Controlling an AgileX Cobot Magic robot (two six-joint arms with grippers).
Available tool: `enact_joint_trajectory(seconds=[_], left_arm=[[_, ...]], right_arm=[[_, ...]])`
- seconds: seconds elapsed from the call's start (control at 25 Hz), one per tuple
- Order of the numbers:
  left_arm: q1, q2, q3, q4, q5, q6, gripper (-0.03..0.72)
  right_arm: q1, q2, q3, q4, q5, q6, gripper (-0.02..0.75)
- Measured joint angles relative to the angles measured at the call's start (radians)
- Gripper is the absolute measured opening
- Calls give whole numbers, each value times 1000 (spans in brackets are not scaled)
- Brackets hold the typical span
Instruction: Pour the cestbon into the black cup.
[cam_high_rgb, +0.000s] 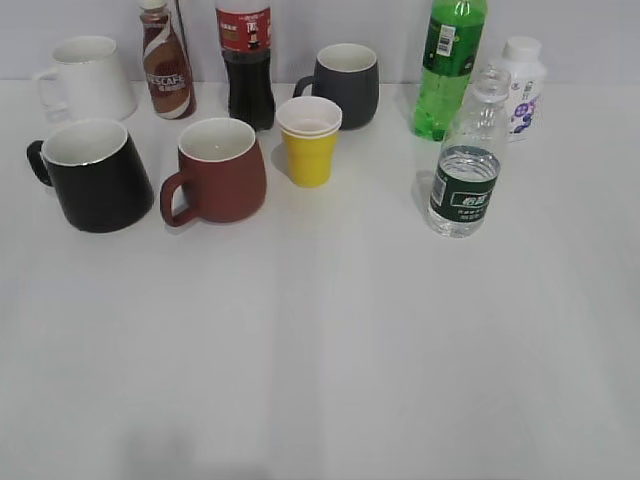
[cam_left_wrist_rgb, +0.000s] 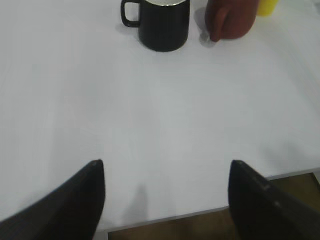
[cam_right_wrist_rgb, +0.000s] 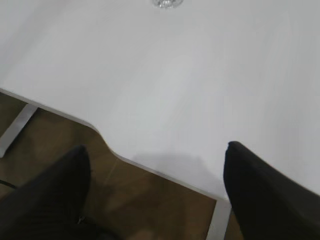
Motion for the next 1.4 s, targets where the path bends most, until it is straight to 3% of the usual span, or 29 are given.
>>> enact_joint_trajectory(seconds=[0.48,1.0,1.12,1.28,1.4], left_arm=[[0,0,51,-14,-149,22,560],[0,0,53,-20,-153,23,431],[34,0,53,-22,-153,23,402],[107,0,54,-22,-154,23,347],[123,0,54,-22,-154,23,302]], right_arm=[[0,-21,55,0,-160,-45,596],[-1,-21,55,-6,-177,-23,593],[-64,-21,55,-6,-178,-23,593],[-262,-21,56,-7,-178,-23,593],[-369,-21,57,-7,-178,-23,593]])
